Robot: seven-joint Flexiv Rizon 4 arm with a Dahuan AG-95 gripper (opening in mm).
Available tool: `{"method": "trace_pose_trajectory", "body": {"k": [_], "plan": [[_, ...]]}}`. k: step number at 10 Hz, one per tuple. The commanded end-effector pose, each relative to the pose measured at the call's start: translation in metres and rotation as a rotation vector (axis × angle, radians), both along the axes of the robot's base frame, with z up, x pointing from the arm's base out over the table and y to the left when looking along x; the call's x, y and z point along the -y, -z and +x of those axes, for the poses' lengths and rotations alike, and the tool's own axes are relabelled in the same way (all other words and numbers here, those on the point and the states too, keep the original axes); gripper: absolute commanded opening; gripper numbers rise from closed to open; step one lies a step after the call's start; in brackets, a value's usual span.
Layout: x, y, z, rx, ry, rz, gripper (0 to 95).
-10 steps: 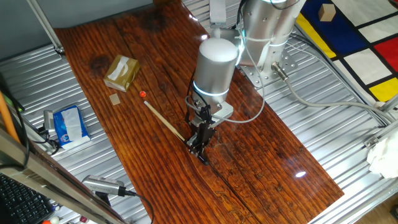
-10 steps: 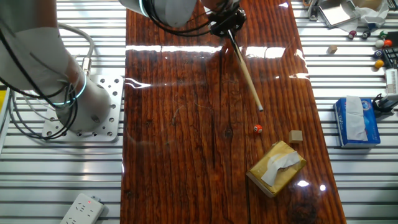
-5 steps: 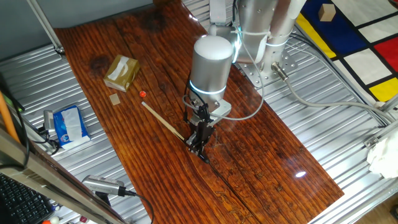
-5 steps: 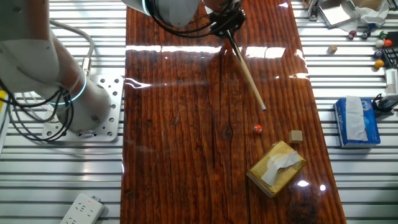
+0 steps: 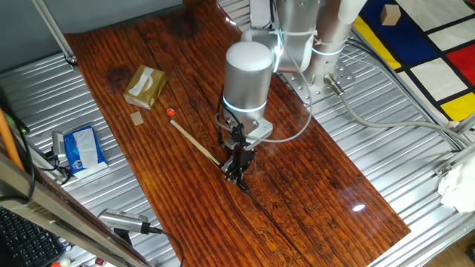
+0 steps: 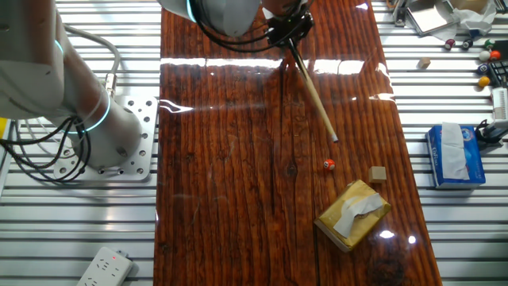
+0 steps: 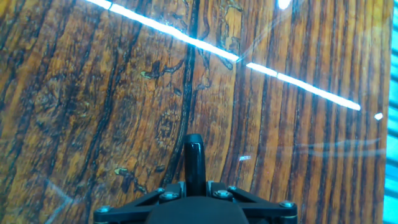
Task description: Hit the pool ball
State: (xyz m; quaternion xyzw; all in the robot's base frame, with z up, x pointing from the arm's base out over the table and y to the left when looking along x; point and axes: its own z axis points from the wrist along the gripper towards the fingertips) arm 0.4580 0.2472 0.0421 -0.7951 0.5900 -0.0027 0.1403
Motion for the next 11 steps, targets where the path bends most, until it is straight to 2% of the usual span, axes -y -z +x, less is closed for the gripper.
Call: {"method": "trace_pose_trajectory", "body": {"k": [1,5,11], "plan": [[-0.001,0.002,0.002,0.001,-0.007,-0.002,0.0],[-0.001,-0.001,0.007,-0.014,-0.016,-0.001,0.0],[0.000,-0.003,0.012,-0.010,-0.037,-0.003,0.0]]}}
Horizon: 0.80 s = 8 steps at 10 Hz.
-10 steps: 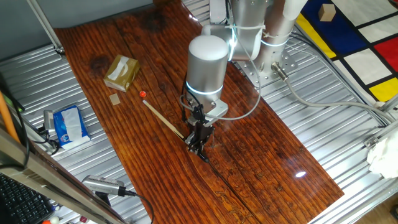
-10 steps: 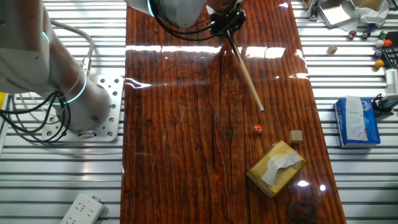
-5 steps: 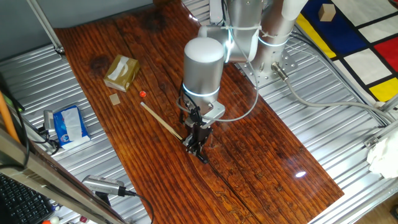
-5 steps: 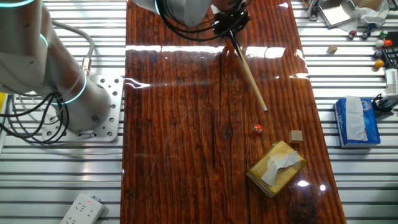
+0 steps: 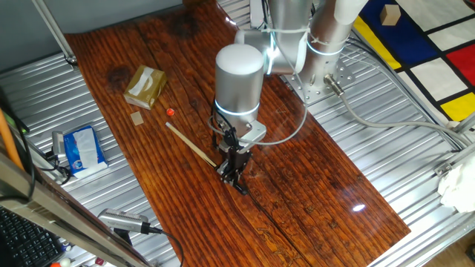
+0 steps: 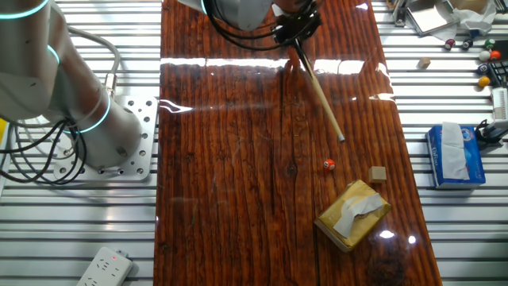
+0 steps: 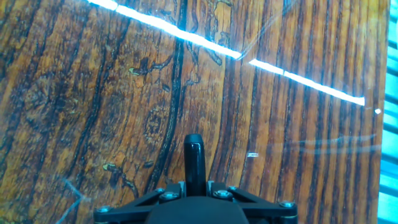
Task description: Hit the pool ball
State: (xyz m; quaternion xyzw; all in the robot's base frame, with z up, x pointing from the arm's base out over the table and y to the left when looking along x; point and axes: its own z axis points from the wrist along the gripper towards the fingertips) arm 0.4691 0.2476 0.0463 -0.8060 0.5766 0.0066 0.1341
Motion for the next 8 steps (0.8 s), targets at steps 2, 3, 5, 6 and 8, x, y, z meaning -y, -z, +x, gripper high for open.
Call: {"method": "trace_pose_trajectory", "body": {"k": [2,3,5,6,8], "plan": [[0.004,0.001,0.002,0.010,-0.010,0.004,0.0],[0.005,0.001,0.002,0.009,-0.010,0.013,0.0],[0.009,0.000,0.002,0.000,0.007,0.033,0.0],[0.011,0.000,0.002,-0.002,0.011,0.035,0.0],[0.012,-0.001,0.002,-0.009,0.024,0.036,0.0]]}}
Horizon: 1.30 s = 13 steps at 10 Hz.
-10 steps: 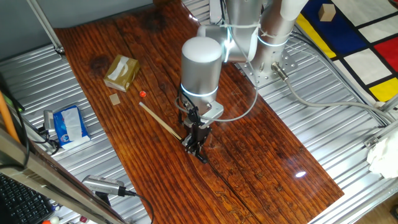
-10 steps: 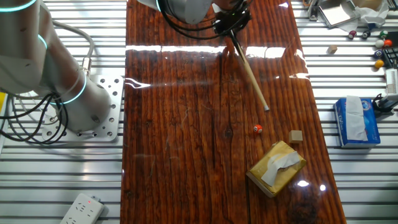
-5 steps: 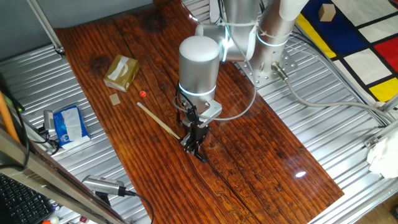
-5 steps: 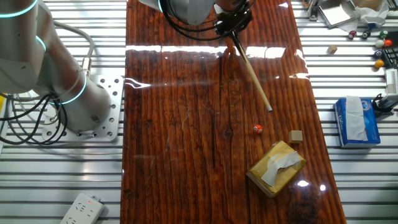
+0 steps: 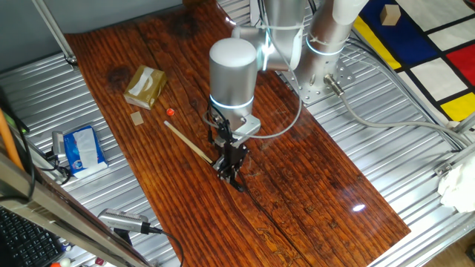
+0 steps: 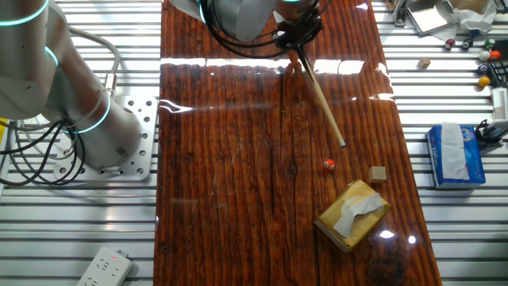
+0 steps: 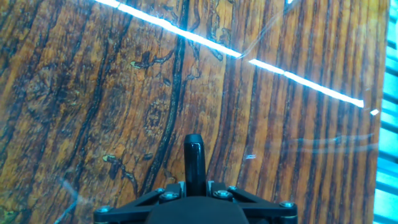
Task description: Hit the pool ball
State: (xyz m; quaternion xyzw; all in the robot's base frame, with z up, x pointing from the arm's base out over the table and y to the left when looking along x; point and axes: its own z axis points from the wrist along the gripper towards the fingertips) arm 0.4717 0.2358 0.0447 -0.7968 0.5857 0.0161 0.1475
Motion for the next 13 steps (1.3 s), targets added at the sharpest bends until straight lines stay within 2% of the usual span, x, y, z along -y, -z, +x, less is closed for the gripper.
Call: {"method": "trace_pose_trajectory", "body": {"k": [1,13], "plan": [[0.0003,-0.0022,-0.0011,-0.010,0.000,0.004,0.0],[0.0003,-0.0022,-0.0010,-0.061,0.122,0.026,0.0]]}}
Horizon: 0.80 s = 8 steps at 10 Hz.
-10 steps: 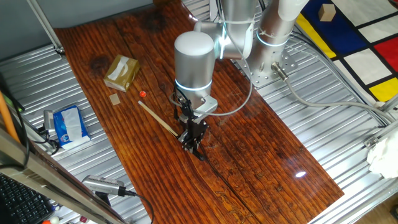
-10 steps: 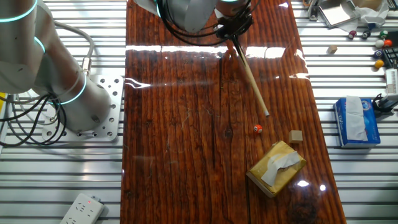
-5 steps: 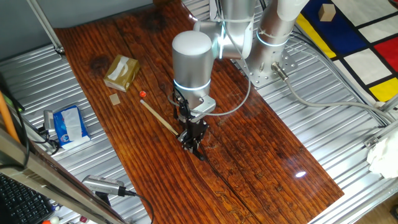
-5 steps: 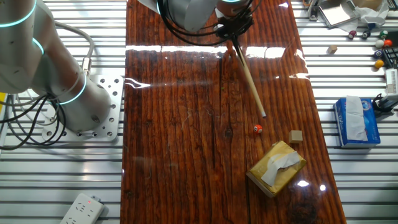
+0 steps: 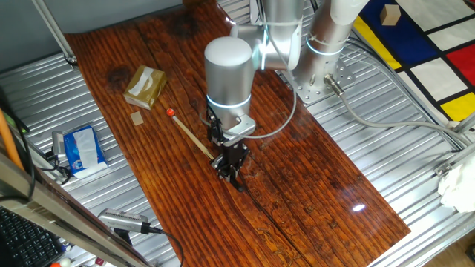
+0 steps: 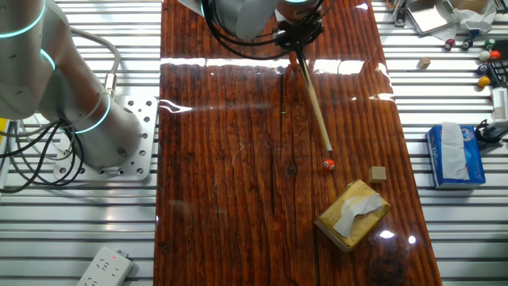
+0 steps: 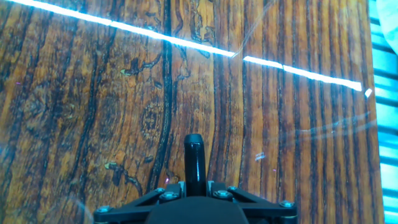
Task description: Hit the pool ball
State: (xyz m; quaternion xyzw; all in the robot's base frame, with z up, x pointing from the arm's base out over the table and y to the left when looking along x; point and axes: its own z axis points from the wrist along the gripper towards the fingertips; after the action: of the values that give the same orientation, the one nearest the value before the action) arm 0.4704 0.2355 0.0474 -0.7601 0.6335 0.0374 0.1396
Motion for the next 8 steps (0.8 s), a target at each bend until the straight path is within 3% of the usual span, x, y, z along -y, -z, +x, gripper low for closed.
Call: {"method": "trace_pose_trajectory", "body": {"k": [1,8], "plan": [[0.000,0.001,0.000,-0.004,0.014,0.004,0.0],[0.012,-0.001,0.000,-0.004,-0.010,0.016,0.0]]}}
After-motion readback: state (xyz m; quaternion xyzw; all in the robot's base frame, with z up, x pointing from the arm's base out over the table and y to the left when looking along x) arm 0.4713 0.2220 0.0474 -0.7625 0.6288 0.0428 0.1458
